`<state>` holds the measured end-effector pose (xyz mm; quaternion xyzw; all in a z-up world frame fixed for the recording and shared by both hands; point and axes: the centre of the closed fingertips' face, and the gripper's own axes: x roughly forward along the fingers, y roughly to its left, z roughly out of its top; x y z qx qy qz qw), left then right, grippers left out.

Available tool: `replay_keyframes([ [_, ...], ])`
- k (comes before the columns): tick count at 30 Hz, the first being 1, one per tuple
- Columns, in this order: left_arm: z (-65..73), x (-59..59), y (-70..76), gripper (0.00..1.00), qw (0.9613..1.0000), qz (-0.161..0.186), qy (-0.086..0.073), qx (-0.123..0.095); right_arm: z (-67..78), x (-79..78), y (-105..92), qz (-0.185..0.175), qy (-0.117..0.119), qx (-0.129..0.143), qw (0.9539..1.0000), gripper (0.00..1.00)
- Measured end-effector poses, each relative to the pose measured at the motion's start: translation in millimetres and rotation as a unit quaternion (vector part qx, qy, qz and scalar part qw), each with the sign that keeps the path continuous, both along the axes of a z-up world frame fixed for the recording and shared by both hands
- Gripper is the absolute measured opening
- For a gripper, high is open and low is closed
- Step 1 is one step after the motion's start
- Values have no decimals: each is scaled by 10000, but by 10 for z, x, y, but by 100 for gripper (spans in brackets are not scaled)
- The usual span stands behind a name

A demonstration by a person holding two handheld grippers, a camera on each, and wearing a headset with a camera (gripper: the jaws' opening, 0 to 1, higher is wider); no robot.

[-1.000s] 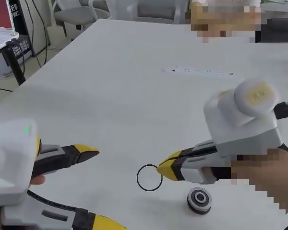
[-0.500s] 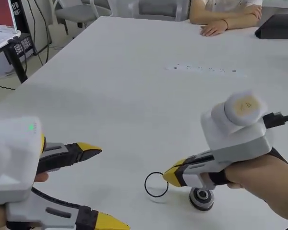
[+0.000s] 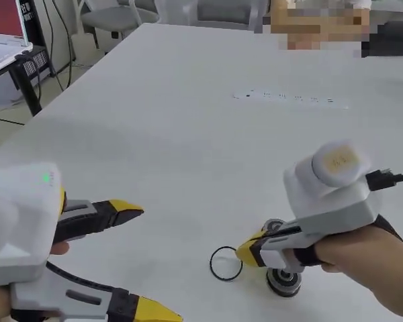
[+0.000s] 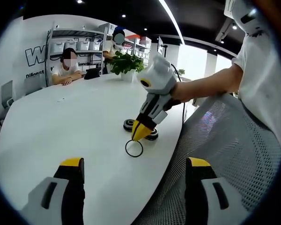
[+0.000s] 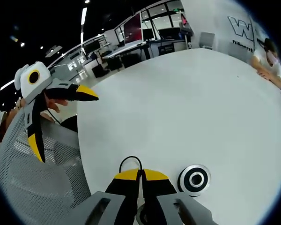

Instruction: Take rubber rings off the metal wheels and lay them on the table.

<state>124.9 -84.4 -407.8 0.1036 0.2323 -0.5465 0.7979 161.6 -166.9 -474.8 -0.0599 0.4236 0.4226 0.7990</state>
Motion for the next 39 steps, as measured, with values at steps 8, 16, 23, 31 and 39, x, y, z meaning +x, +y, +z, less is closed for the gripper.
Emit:
replay_keyframes([
  [8, -15, -6, 4, 87, 10000, -21, 1, 62, -95, 6, -21, 1, -110, -218, 9997, 0],
  [16, -6, -3, 6, 87, 10000, -2, -9, 50, -100, 7, -40, 52, -166, -326, 9993, 2],
  [23, -6, -5, 5, 87, 10000, -14, -14, 58, 46, 36, -16, 0, -249, -142, 9996, 3],
  [31, -11, -11, 0, 87, 10000, -38, 2, 64, 272, 75, -2, -44, -457, 60, 9989, 4],
  [39, -24, -30, -7, 87, 9999, -100, 17, 97, 517, 86, -25, -73, -641, 209, 9977, 7],
])
